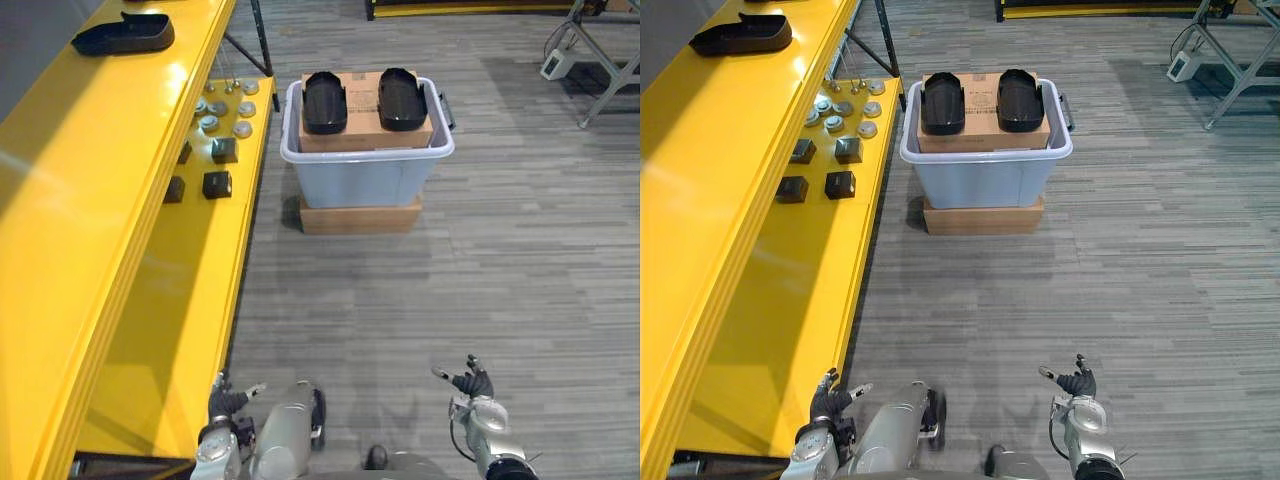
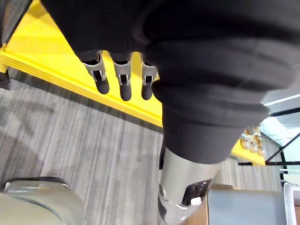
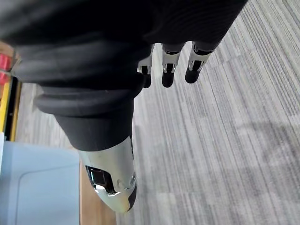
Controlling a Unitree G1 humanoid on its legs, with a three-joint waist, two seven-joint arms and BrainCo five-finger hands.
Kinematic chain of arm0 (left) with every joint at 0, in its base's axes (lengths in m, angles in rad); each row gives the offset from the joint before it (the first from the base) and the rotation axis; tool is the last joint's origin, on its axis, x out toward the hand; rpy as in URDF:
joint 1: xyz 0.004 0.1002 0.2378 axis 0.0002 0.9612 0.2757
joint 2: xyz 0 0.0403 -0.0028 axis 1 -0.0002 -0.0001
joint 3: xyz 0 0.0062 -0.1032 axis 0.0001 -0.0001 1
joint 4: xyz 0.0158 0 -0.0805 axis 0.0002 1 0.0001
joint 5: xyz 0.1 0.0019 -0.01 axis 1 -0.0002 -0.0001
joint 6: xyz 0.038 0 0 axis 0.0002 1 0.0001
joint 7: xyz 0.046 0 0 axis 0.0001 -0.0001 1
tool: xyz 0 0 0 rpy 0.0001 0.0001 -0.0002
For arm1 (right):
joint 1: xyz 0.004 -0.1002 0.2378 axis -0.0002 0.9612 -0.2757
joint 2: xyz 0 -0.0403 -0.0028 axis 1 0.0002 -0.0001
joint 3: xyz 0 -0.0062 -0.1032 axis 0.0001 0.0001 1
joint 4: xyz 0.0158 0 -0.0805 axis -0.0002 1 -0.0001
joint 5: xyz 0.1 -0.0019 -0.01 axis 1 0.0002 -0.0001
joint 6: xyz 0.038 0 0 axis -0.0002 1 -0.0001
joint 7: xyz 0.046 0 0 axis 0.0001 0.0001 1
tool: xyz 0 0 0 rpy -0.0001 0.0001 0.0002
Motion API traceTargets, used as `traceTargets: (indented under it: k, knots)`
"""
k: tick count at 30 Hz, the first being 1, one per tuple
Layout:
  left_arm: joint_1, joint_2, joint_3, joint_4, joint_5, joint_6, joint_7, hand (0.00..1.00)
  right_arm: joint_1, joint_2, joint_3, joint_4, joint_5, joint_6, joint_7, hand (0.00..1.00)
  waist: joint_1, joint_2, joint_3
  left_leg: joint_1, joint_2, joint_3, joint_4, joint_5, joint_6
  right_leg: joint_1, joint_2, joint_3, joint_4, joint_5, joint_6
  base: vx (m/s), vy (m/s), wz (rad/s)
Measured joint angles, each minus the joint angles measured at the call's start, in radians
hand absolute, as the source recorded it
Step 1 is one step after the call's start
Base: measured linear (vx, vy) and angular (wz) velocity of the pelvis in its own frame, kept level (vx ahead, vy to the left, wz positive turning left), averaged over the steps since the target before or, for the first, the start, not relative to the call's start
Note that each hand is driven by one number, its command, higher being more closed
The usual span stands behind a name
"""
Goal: Walk over and take plastic housings, then place them on the shelf
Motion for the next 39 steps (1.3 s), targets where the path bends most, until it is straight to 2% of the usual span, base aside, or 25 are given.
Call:
traceTargets:
  k: [1, 2, 3, 4, 5, 6, 7, 8, 9, 10, 12, 14, 16, 18, 19, 20, 22, 24, 25, 27, 29, 32, 33, 34, 39]
  knots:
    - [0.002, 0.001, 0.005, 0.003, 0.0, -0.001, 0.001, 0.0, -0.009, 0.004, 0.009, 0.024, 0.001, 0.004, 0.001, 0.0, 0.004, -0.023, -0.011, 0.001, -0.037, 0.011, 0.025, 0.014, 0.077, 0.011, -0.028, 0.023, 0.006, -0.024, -0.017, 0.54, 0.22, -0.34]
    - [-0.003, 0.003, 0.007, 0.003, 0.0, -0.001, 0.001, 0.0, -0.009, 0.005, 0.014, 0.024, 0.0, 0.005, 0.003, 0.0, 0.0, -0.032, -0.012, -0.009, -0.048, 0.014, 0.049, -0.015, 0.088, 0.008, -0.041, 0.031, 0.017, -0.021, -0.015, 0.69, 0.274, -0.1]
    - [-0.015, 0.003, 0.014, 0.007, 0.0, 0.0, -0.001, 0.0, -0.012, 0.002, 0.011, 0.019, -0.001, 0.006, 0.003, 0.0, 0.0, -0.034, -0.013, -0.021, -0.058, 0.025, 0.104, -0.061, 0.125, -0.009, -0.061, 0.063, 0.081, -0.018, -0.008, 0.72, 0.262, -0.01]
    - [-0.015, -0.001, 0.014, 0.01, 0.0, 0.0, 0.0, 0.0, -0.008, 0.005, 0.011, 0.019, -0.002, 0.008, 0.004, 0.0, 0.004, -0.041, -0.015, 0.001, -0.062, 0.044, 0.138, -0.108, 0.148, -0.04, -0.075, 0.093, 0.206, -0.021, 0.014, 0.72, 0.266, -0.1]
    - [-0.012, 0.0, 0.013, 0.017, 0.0, 0.0, 0.0, 0.0, -0.004, 0.009, 0.011, 0.02, -0.003, 0.009, 0.005, 0.0, 0.006, -0.047, -0.018, 0.026, -0.068, 0.055, 0.139, -0.129, 0.157, -0.064, -0.083, 0.105, 0.293, -0.017, 0.045, 0.59, 0.21, -0.26]
    - [-0.009, 0.001, 0.009, 0.029, 0.0, 0.004, 0.0, 0.0, -0.003, 0.014, 0.011, 0.02, -0.007, 0.008, 0.006, 0.0, 0.001, -0.052, -0.02, 0.091, -0.084, 0.065, 0.131, -0.166, 0.17, -0.132, -0.101, 0.128, 0.508, 0.022, 0.146, 0.57, 0.184, -0.2]
    - [-0.015, 0.006, -0.001, 0.034, 0.0, 0.009, 0.0, 0.0, 0.003, 0.017, 0.011, 0.02, -0.013, 0.009, 0.007, 0.0, -0.004, -0.052, -0.02, 0.163, -0.095, 0.066, 0.112, -0.19, 0.181, -0.207, -0.111, 0.144, 0.737, 0.055, 0.215, 0.55, 0.172, -0.15]
    - [-0.018, 0.007, -0.004, 0.031, 0.0, 0.009, 0.0, 0.0, 0.007, 0.02, 0.012, 0.02, -0.018, 0.009, 0.007, 0.0, -0.004, -0.052, -0.02, 0.202, -0.1, 0.066, 0.103, -0.195, 0.181, -0.244, -0.113, 0.141, 0.832, 0.056, 0.217, 0.52, 0.131, -0.1]
    - [-0.022, 0.008, -0.004, 0.03, -0.001, 0.009, 0.0, 0.0, 0.016, 0.028, 0.013, 0.016, -0.027, 0.009, 0.009, 0.0, -0.004, -0.053, -0.02, 0.283, -0.107, 0.058, 0.061, -0.195, 0.181, -0.314, -0.128, 0.106, 0.963, 0.047, 0.192, 0.47, 0.094, -0.14]
    - [-0.022, 0.008, -0.004, 0.029, -0.005, 0.009, 0.0, 0.0, 0.023, 0.037, 0.013, 0.013, -0.033, 0.009, 0.009, 0.0, -0.008, -0.051, -0.022, 0.361, -0.104, 0.05, 0.01, -0.195, 0.181, -0.38, -0.136, 0.056, 1.017, 0.027, 0.143, 0.45, 0.076, -0.12]
    - [-0.028, 0.009, -0.003, 0.024, -0.007, 0.007, 0.0, 0.0, 0.036, 0.046, 0.023, -0.016, -0.035, 0.008, 0.009, 0.0, -0.015, -0.053, -0.024, 0.442, -0.094, 0.043, -0.048, -0.2, 0.177, -0.471, -0.145, -0.011, 0.967, -0.003, 0.092, 0.38, 0.008, 0.08]
    - [-0.035, 0.01, -0.001, 0.035, -0.01, 0.008, 0.0, 0.0, 0.041, 0.046, 0.034, -0.01, -0.039, 0.01, 0.009, 0.0, -0.032, -0.051, -0.024, 0.506, -0.072, 0.029, -0.085, -0.21, 0.16, -0.517, -0.14, -0.069, 0.767, -0.012, 0.085, 0.37, -0.063, 0.26]
    - [-0.036, 0.012, 0.0, 0.036, -0.015, 0.007, 0.0, 0.0, 0.047, 0.046, 0.035, -0.008, -0.04, 0.011, 0.009, 0.0, -0.031, -0.051, -0.025, 0.541, -0.044, 0.019, -0.091, -0.228, 0.13, -0.531, -0.116, -0.07, 0.491, 0.032, 0.092, 0.33, -0.101, 0.26]
    - [-0.03, 0.019, 0.0, 0.04, -0.015, 0.007, 0.002, 0.0, 0.052, 0.043, 0.036, 0.017, -0.041, 0.016, 0.008, 0.0, -0.034, -0.072, -0.035, 0.585, -0.032, -0.022, -0.088, -0.267, 0.07, -0.529, -0.09, 0.019, 0.235, 0.215, 0.097, 0.45, -0.231, 0.55]
    - [-0.023, 0.019, 0.001, 0.047, -0.015, 0.007, 0.003, 0.0, 0.059, 0.041, 0.036, 0.032, -0.041, 0.021, 0.008, 0.0, -0.035, -0.074, -0.044, 0.602, -0.025, -0.05, -0.088, -0.281, 0.05, -0.515, -0.087, 0.031, 0.24, 0.306, 0.085, 0.5, -0.328, 0.59]
    - [-0.021, 0.011, 0.001, 0.064, -0.015, 0.007, 0.003, 0.0, 0.059, 0.033, 0.036, 0.043, -0.041, 0.023, 0.008, 0.0, -0.04, -0.056, -0.054, 0.614, 0.0, -0.075, -0.087, -0.291, 0.035, -0.516, -0.067, 0.023, 0.273, 0.315, 0.061, 0.43, -0.306, 0.43]
    - [-0.011, -0.002, 0.011, 0.08, -0.015, 0.007, 0.003, 0.0, 0.054, 0.035, 0.036, 0.049, -0.041, 0.024, 0.009, 0.0, -0.031, -0.031, -0.068, 0.57, 0.041, -0.112, 0.019, -0.288, 0.029, -0.516, -0.042, -0.021, 0.321, 0.247, 0.028, 0.43, -0.336, 0.31]
    - [-0.013, -0.032, 0.044, 0.08, -0.015, 0.007, 0.002, 0.0, 0.058, 0.039, 0.042, 0.045, -0.041, 0.023, 0.009, 0.0, -0.037, -0.01, -0.069, 0.464, 0.094, -0.11, 0.266, -0.253, -0.02, -0.459, -0.012, -0.065, 0.301, 0.215, 0.002, 0.36, -0.295, 0.49]
    - [-0.01, -0.043, 0.044, 0.079, -0.015, 0.008, 0.001, 0.0, 0.066, 0.043, 0.045, 0.035, -0.04, 0.023, 0.008, 0.0, -0.035, 0.002, -0.066, 0.382, 0.141, -0.105, 0.453, -0.188, -0.031, -0.389, 0.02, -0.088, 0.252, 0.208, -0.019, 0.35, -0.252, 0.34]
    - [0.003, -0.05, 0.042, 0.082, -0.015, 0.008, 0.0, 0.0, 0.073, 0.049, 0.045, 0.033, -0.038, 0.018, 0.007, 0.0, -0.019, -0.005, -0.071, 0.336, 0.158, -0.073, 0.524, -0.215, -0.028, -0.312, 0.038, -0.088, 0.2, 0.21, -0.029, 0.32, -0.176, -0.07]
    - [0.009, -0.056, 0.035, 0.082, -0.016, 0.008, -0.002, 0.0, 0.066, 0.049, 0.038, 0.032, -0.035, 0.009, 0.006, 0.0, -0.022, -0.018, -0.072, 0.308, 0.136, -0.044, 0.422, -0.251, -0.033, -0.262, 0.03, -0.079, 0.149, 0.213, -0.03, 0.26, -0.107, -0.11]
    - [0.004, -0.06, 0.036, 0.082, -0.018, 0.007, -0.001, 0.0, 0.06, 0.044, 0.007, 0.032, -0.03, 0.008, 0.006, 0.0, -0.024, -0.009, -0.077, 0.291, 0.108, -0.048, 0.147, -0.25, -0.032, -0.227, 0.021, -0.059, 0.118, 0.214, -0.024, 0.22, 0.049, -0.18]
    - [0.005, -0.061, 0.036, 0.083, -0.017, 0.007, -0.002, 0.0, 0.067, 0.039, -0.007, 0.033, -0.029, 0.008, 0.005, 0.0, -0.024, 0.003, -0.078, 0.303, 0.1, -0.061, 0.016, -0.18, -0.055, -0.222, 0.021, -0.046, 0.112, 0.212, -0.007, 0.16, 0.134, -0.28]
    - [-0.004, -0.056, 0.036, 0.101, -0.018, 0.007, -0.002, 0.0, 0.072, 0.036, -0.011, 0.038, -0.028, 0.01, 0.005, 0.0, -0.024, 0.014, -0.079, 0.319, 0.091, -0.053, -0.019, -0.114, -0.019, -0.205, 0.017, -0.029, 0.1, 0.212, 0.015, 0.15, 0.153, -0.24]
    - [0.004, -0.027, 0.036, 0.114, -0.018, 0.007, -0.002, 0.0, 0.118, 0.072, -0.011, 0.037, -0.017, 0.01, 0.006, 0.0, -0.018, -0.03, -0.096, 0.39, 0.043, -0.007, -0.112, -0.1, 0.004, -0.175, -0.025, 0.005, 0.057, 0.214, 0.044, 0.11, 0.122, -0.15]
